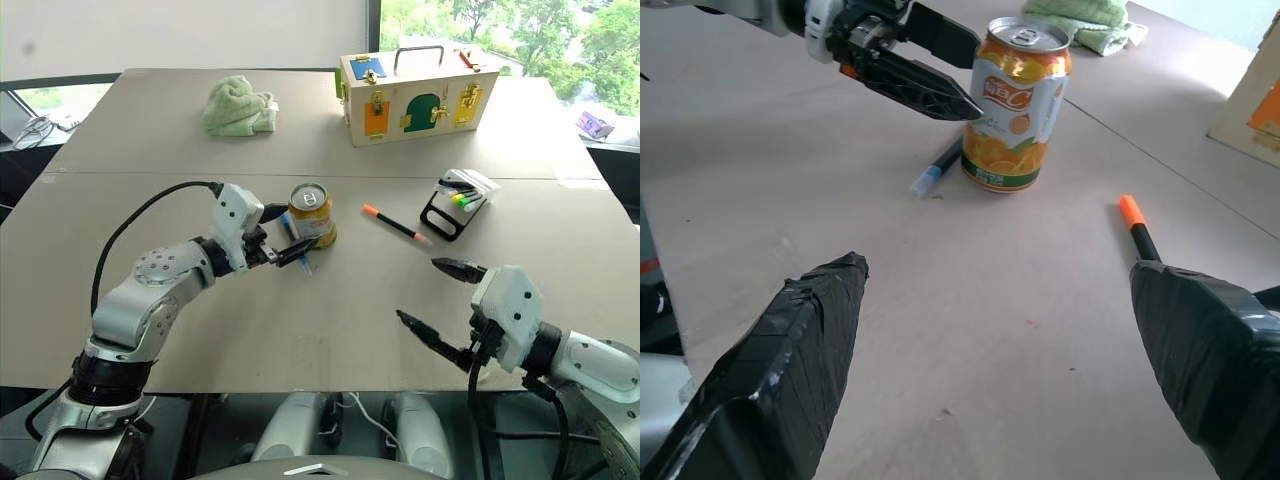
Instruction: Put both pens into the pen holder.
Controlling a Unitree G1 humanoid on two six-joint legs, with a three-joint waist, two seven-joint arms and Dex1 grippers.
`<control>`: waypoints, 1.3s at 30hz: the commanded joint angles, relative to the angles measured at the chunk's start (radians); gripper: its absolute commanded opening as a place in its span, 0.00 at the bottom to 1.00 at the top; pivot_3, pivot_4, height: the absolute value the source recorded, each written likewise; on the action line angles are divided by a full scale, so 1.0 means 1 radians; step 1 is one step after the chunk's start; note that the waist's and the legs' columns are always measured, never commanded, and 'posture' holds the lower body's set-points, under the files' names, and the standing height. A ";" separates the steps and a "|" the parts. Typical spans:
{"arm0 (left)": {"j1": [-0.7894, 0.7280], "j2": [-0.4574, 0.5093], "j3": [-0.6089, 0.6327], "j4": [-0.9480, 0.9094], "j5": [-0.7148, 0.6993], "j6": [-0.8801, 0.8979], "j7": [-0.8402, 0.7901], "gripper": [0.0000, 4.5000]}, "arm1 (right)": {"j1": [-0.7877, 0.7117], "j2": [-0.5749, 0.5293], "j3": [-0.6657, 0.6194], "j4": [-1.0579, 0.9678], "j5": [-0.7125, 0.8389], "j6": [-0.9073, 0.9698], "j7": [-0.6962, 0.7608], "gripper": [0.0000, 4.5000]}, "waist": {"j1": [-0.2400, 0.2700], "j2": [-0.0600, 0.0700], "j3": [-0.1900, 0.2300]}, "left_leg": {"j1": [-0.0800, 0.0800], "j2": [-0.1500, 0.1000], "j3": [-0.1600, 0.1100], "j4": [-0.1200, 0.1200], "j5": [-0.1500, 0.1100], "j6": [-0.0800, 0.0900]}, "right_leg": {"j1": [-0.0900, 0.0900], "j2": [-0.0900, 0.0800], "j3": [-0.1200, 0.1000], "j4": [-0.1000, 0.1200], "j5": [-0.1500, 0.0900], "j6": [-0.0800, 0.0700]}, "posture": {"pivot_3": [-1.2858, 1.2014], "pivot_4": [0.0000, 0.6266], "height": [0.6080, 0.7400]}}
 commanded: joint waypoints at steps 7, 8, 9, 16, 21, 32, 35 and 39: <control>-0.079 -0.074 -0.014 0.141 0.060 -0.104 -0.041 1.00 | 0.065 0.036 -0.026 -0.061 -0.024 -0.069 -0.022 1.00 | 0.000 0.000 0.000 | 0.000 0.000 0.000 0.002 0.000 0.000 | 0.001 0.000 0.000 0.001 0.000 0.000 | 0.52 0.24 1.00; -0.093 -0.089 -0.021 0.177 0.074 -0.125 -0.043 1.00 | 0.069 0.039 -0.026 -0.064 -0.025 -0.070 -0.028 1.00 | 0.000 0.000 0.000 | 0.000 0.000 0.000 0.002 0.000 0.000 | 0.001 0.000 0.000 0.002 0.000 0.000 | 0.52 0.24 1.00; -0.108 -0.103 -0.025 0.213 0.087 -0.145 -0.042 1.00 | 0.071 0.040 -0.026 -0.068 -0.026 -0.070 -0.031 1.00 | 0.000 0.000 0.000 | 0.000 0.000 0.000 0.002 0.000 0.000 | 0.001 0.000 0.000 0.002 0.000 0.000 | 0.52 0.24 1.00; -0.191 -0.190 -0.058 0.424 0.158 -0.287 -0.057 0.94 | 0.094 0.046 -0.019 -0.093 -0.046 -0.067 -0.058 1.00 | -0.001 0.000 -0.001 | 0.001 0.000 0.000 0.004 0.000 0.000 | 0.001 0.000 0.000 0.004 0.000 0.000 | 0.52 0.24 1.00; -0.189 -0.210 -0.043 0.457 0.151 -0.334 -0.085 0.71 | 0.118 0.051 -0.015 -0.101 -0.060 -0.079 -0.079 1.00 | -0.003 0.000 -0.001 | 0.001 0.000 0.000 0.004 0.000 0.000 | 0.001 0.000 0.000 0.005 0.000 0.000 | 0.52 0.24 1.00; -0.127 -0.120 0.337 0.312 0.125 -0.318 0.228 0.71 | -0.040 0.048 0.068 -0.026 -0.032 -0.066 -0.072 1.00 | -0.021 -0.002 0.000 | 0.001 0.002 0.000 0.005 0.000 0.000 | 0.000 0.001 0.000 0.005 0.000 0.000 | 0.52 0.24 1.00; -0.055 -0.088 0.439 0.305 0.149 -0.241 0.353 0.71 | -0.117 0.042 0.109 0.037 -0.030 -0.073 -0.037 1.00 | -0.017 -0.002 0.000 | 0.001 0.002 0.000 0.005 0.000 0.000 | 0.000 0.001 0.000 0.005 0.000 0.000 | 0.52 0.24 1.00; 0.027 -0.066 0.518 0.309 0.162 -0.197 0.429 0.71 | -0.169 0.040 0.144 0.077 -0.030 -0.079 -0.005 1.00 | 0.000 -0.004 -0.001 | 0.000 0.001 0.000 0.005 0.000 0.000 | 0.000 0.000 0.000 0.005 0.000 0.000 | 0.52 0.24 1.00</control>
